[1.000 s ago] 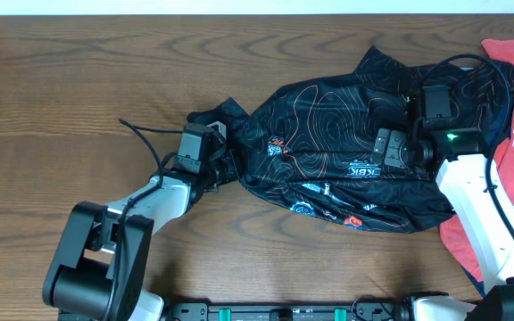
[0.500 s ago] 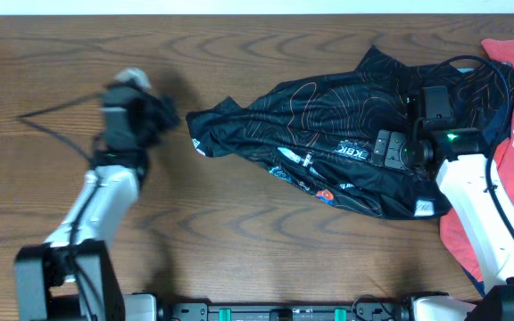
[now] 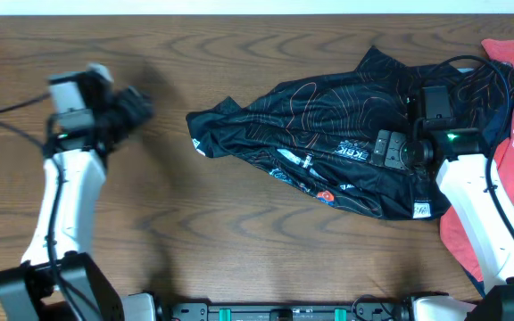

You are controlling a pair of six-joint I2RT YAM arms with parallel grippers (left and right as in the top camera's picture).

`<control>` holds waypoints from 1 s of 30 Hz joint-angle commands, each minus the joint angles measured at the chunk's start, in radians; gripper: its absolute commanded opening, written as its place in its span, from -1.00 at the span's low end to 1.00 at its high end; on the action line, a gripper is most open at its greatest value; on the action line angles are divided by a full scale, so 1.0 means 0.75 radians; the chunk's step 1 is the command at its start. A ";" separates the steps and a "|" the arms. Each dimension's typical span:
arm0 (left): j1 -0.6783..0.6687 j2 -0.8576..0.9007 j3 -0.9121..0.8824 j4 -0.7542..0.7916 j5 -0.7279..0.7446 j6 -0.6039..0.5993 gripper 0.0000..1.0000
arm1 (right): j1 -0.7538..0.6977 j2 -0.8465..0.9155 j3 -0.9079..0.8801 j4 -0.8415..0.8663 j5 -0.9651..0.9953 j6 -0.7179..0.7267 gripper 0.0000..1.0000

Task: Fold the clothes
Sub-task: 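Grasp the jersey's left edge with the left gripper and pull it left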

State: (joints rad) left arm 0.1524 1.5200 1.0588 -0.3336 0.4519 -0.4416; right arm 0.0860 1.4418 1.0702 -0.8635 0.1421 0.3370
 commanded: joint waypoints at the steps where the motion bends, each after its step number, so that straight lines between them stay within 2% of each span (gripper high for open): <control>1: -0.145 0.067 -0.035 -0.044 0.066 0.010 0.48 | -0.023 -0.015 0.009 -0.001 0.004 0.020 0.99; 5: -0.304 0.172 -0.037 -0.016 0.045 0.008 0.50 | -0.023 -0.015 0.009 -0.005 -0.007 0.020 0.98; 8: -0.405 0.273 -0.037 0.037 -0.054 -0.017 0.51 | -0.023 -0.015 0.009 -0.010 -0.020 0.019 0.99; 14: -0.505 0.445 -0.037 0.240 -0.080 -0.047 0.50 | -0.023 -0.015 0.009 -0.012 -0.020 0.019 0.99; 15: -0.512 0.467 -0.037 0.286 -0.080 -0.047 0.43 | -0.023 -0.015 0.009 -0.012 -0.020 0.019 0.98; 16: -0.513 0.481 -0.037 0.319 -0.081 -0.046 0.26 | -0.023 -0.015 0.009 -0.013 -0.020 0.019 0.99; 17: -0.513 0.493 -0.037 0.356 -0.080 -0.046 -0.05 | -0.023 -0.015 0.009 -0.015 -0.020 0.019 0.99; 19: -0.509 0.494 -0.037 0.422 -0.081 -0.046 -0.88 | -0.023 -0.015 0.009 -0.018 -0.020 0.019 0.98; 24: -0.443 0.448 0.015 0.513 -0.085 -0.010 -0.88 | -0.023 -0.015 0.009 -0.022 -0.020 0.019 0.99; 30: -0.210 0.320 0.197 0.512 -0.105 0.055 -0.88 | -0.023 -0.015 0.009 -0.020 -0.020 0.019 0.99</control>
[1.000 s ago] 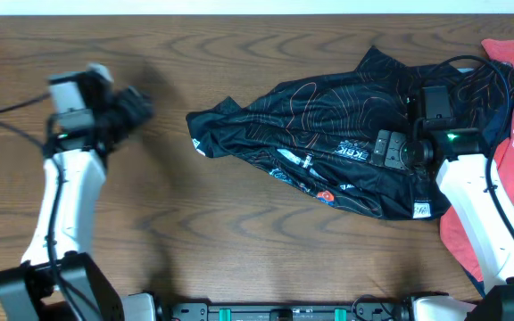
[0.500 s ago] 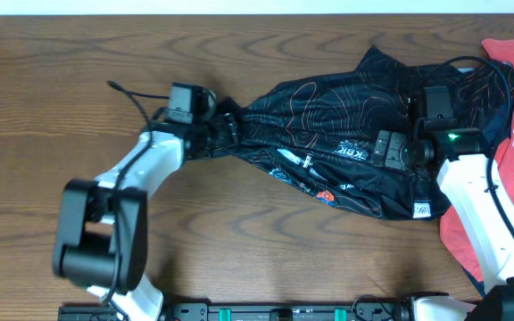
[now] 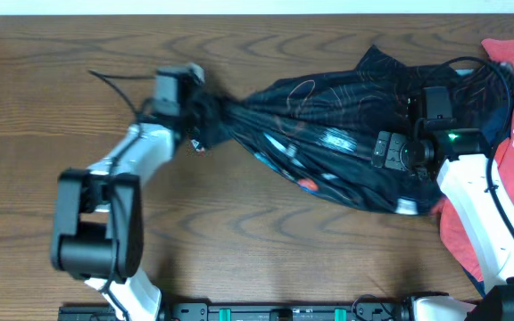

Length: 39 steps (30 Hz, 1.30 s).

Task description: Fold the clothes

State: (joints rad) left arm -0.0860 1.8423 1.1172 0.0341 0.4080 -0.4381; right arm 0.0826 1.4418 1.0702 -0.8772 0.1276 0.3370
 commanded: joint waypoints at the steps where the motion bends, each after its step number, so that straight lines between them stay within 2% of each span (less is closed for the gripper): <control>1: 0.175 -0.130 0.176 0.021 -0.047 0.050 -0.88 | -0.019 -0.015 0.009 -0.002 -0.001 0.020 0.99; 5: 0.318 -0.148 0.318 -0.041 -0.045 0.050 -0.85 | -0.019 -0.015 0.009 -0.002 -0.001 0.019 0.99; 6: 0.347 -0.148 0.352 -0.087 -0.040 0.050 -0.50 | -0.019 -0.015 0.009 -0.002 -0.001 0.019 0.98; 8: 0.373 -0.148 0.370 -0.159 -0.010 0.050 0.59 | -0.019 -0.015 0.009 -0.002 -0.001 0.020 0.98; 9: 0.377 -0.148 0.370 -0.205 0.020 0.050 0.96 | -0.019 -0.015 0.009 -0.001 -0.001 0.020 0.98; 13: 0.350 -0.148 0.370 -0.518 0.095 0.049 0.96 | -0.019 -0.015 0.009 0.003 -0.001 0.019 0.99; 18: 0.230 -0.147 0.343 -0.946 0.104 0.050 0.96 | -0.019 -0.015 0.009 0.003 -0.001 0.019 0.98; 21: 0.137 -0.146 0.282 -1.049 0.104 0.049 0.96 | -0.019 -0.015 0.009 0.002 -0.003 0.019 0.99; 24: 0.042 -0.144 0.200 -1.037 0.093 0.006 0.96 | -0.019 -0.015 0.009 0.002 -0.007 0.020 0.99; 29: -0.112 -0.130 0.069 -0.891 -0.025 -0.104 0.96 | -0.019 -0.015 0.009 0.001 -0.007 0.020 0.99; 32: -0.189 -0.108 0.019 -0.804 -0.078 -0.138 0.84 | -0.019 -0.015 0.009 -0.004 -0.007 0.020 0.98; 36: -0.268 -0.063 -0.004 -0.689 -0.079 -0.137 0.55 | -0.019 -0.015 0.009 -0.008 -0.007 0.020 0.99; 39: -0.312 -0.023 -0.004 -0.650 -0.121 -0.137 0.48 | -0.019 -0.015 0.009 -0.008 -0.019 0.020 0.98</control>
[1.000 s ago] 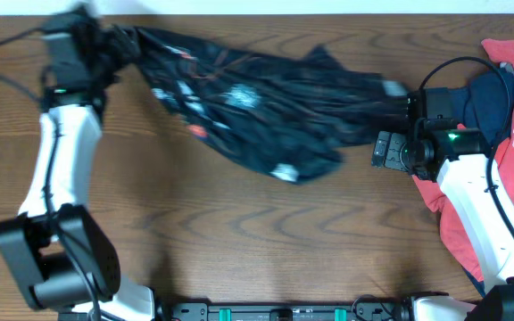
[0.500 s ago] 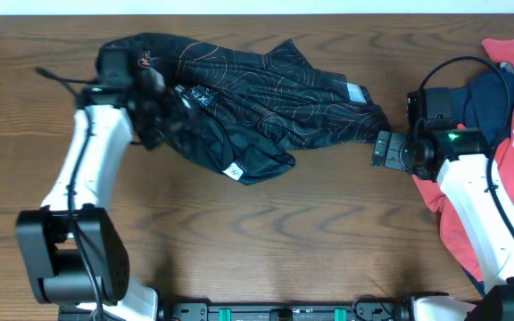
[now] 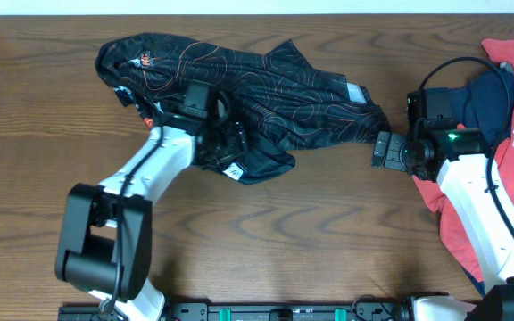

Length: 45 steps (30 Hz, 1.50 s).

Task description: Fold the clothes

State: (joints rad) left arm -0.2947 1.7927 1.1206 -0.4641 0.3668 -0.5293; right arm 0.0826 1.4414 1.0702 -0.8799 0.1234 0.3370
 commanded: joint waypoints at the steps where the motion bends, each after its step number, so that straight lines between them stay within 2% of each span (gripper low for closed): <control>1: -0.046 0.054 -0.008 0.022 -0.088 -0.015 0.48 | -0.019 -0.014 0.009 -0.005 -0.018 0.020 0.98; 8: -0.079 0.110 -0.007 0.036 -0.206 -0.014 0.49 | -0.019 -0.014 0.009 -0.004 -0.026 0.019 0.98; 10: -0.065 0.095 0.007 0.039 -0.205 -0.007 0.49 | -0.019 -0.014 0.009 -0.004 -0.025 0.019 0.99; 13: -0.051 0.052 0.034 0.034 -0.201 0.044 0.32 | -0.019 -0.014 0.009 -0.004 -0.025 0.019 0.99; 17: -0.041 -0.045 0.043 0.043 -0.220 0.101 0.32 | -0.019 -0.014 0.009 -0.003 -0.025 0.019 0.98; 20: -0.041 -0.066 0.043 0.044 -0.305 0.101 0.33 | -0.019 -0.014 0.009 0.003 -0.025 0.019 0.99; 24: -0.042 -0.023 0.036 0.054 -0.405 0.081 0.33 | -0.019 -0.014 0.009 0.006 -0.026 0.019 0.98; 31: -0.041 0.110 0.035 0.164 -0.445 0.081 0.32 | -0.019 -0.014 0.009 -0.009 -0.027 0.019 0.99; 32: -0.042 0.115 0.035 0.170 -0.444 0.080 0.28 | -0.019 -0.014 0.009 -0.010 -0.026 0.019 0.99; 35: -0.043 0.121 0.035 0.178 -0.424 0.081 -0.14 | -0.019 -0.014 0.009 -0.014 -0.026 0.019 0.98; 37: -0.043 0.121 0.035 0.172 -0.424 0.081 -0.28 | -0.019 -0.014 0.009 -0.014 -0.027 0.019 0.99; 45: -0.043 0.141 0.015 0.168 -0.456 0.081 -0.18 | -0.019 -0.014 0.009 -0.015 -0.027 0.019 0.98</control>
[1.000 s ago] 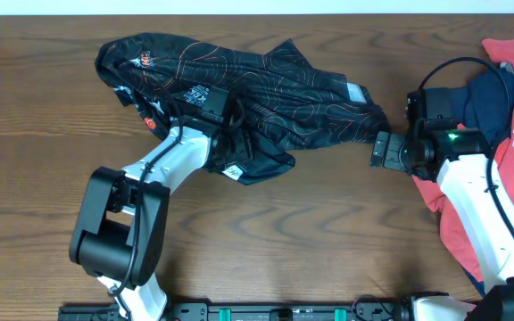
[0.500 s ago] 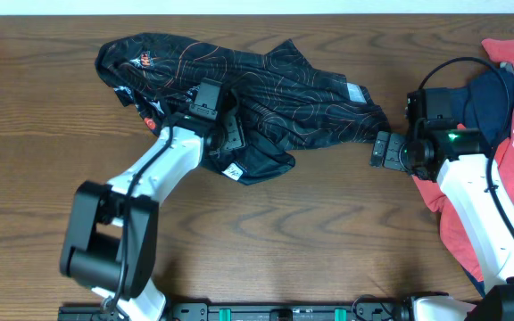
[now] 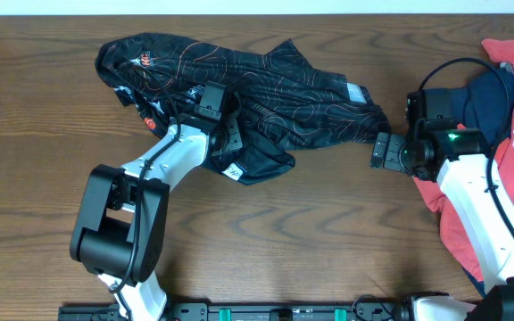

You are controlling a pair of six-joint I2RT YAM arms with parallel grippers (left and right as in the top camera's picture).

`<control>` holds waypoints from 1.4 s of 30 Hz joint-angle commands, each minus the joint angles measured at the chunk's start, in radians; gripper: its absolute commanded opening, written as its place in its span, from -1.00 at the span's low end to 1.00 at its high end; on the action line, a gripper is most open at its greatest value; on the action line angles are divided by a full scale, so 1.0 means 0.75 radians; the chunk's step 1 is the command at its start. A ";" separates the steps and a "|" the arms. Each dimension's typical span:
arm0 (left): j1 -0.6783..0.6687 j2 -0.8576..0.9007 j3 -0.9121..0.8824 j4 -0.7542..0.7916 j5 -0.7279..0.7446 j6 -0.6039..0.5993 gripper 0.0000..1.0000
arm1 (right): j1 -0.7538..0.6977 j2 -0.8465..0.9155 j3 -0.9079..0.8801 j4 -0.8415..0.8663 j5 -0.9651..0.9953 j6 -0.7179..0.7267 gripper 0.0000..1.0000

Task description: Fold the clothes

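A black shirt with thin orange contour lines lies crumpled across the upper middle of the table, with one end at the far left. My left gripper rests on its lower front fold; its fingers blend into the dark cloth, so their state is unclear. My right gripper sits just below the shirt's right tip. Whether it holds cloth does not show.
A pile of red clothes with white lettering covers the right edge, with a navy garment on top of it. The right arm lies over that pile. A black cable loops above the right wrist.
The left arm's lower links have swung to the right and its wrist has shifted slightly right over the shirt. The shirt and the right arm look unchanged.
The black shirt first lay at the middle right under my right gripper, with the left arm far to the left. Then the left gripper was at the shirt's left end. Afterwards the shirt lay further left, clear of the red pile, and it stays there now.
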State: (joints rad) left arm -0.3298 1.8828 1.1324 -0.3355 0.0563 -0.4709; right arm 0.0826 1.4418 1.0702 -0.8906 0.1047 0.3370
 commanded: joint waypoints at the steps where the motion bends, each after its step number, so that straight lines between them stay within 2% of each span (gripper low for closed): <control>1: 0.004 0.033 -0.002 -0.004 -0.041 0.004 -0.18 | -0.019 -0.015 0.009 -0.001 -0.003 0.019 0.99; 3: 0.004 0.056 -0.003 -0.003 -0.041 0.003 -0.19 | -0.019 -0.015 0.009 -0.001 -0.003 0.019 0.99; 4: 0.004 0.064 -0.003 -0.003 -0.041 0.004 -0.27 | -0.019 -0.015 0.009 -0.001 -0.002 0.019 0.98; 7: 0.006 0.052 -0.001 -0.003 -0.041 0.004 -0.80 | -0.019 -0.015 0.009 -0.001 -0.003 0.019 0.99; 8: 0.006 0.041 -0.001 -0.003 -0.041 0.004 -0.88 | -0.019 -0.015 0.009 -0.001 -0.002 0.019 0.99; 12: 0.006 -0.063 -0.001 -0.027 -0.041 0.004 -0.88 | -0.019 -0.015 0.009 0.000 -0.001 0.019 0.98; 15: 0.012 -0.181 -0.001 -0.138 -0.040 0.003 -0.88 | -0.019 -0.015 0.009 0.000 -0.001 0.019 0.98; 24: 0.036 -0.478 -0.001 -0.849 -0.045 0.003 -0.88 | -0.019 -0.015 0.009 -0.025 -0.007 0.031 0.98; 29: 0.155 -0.518 -0.001 -1.170 -0.165 0.003 -0.88 | -0.019 -0.005 0.004 -0.106 -0.029 0.197 0.98; 35: 0.443 -0.554 -0.001 -1.220 -0.154 0.003 -0.88 | -0.018 0.030 -0.050 -0.074 -0.157 0.228 0.98; 38: 0.602 -0.561 -0.001 -1.177 -0.056 0.004 -0.87 | -0.014 0.053 -0.082 0.041 -0.258 0.206 0.99; 42: 0.725 -0.557 -0.002 -1.136 0.054 0.004 -0.88 | 0.015 0.107 -0.101 0.218 -0.419 0.192 0.96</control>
State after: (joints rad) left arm 0.1741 1.4807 1.1320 -1.1915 0.0261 -0.4709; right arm 0.0841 1.4933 1.0042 -0.7635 -0.0940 0.4709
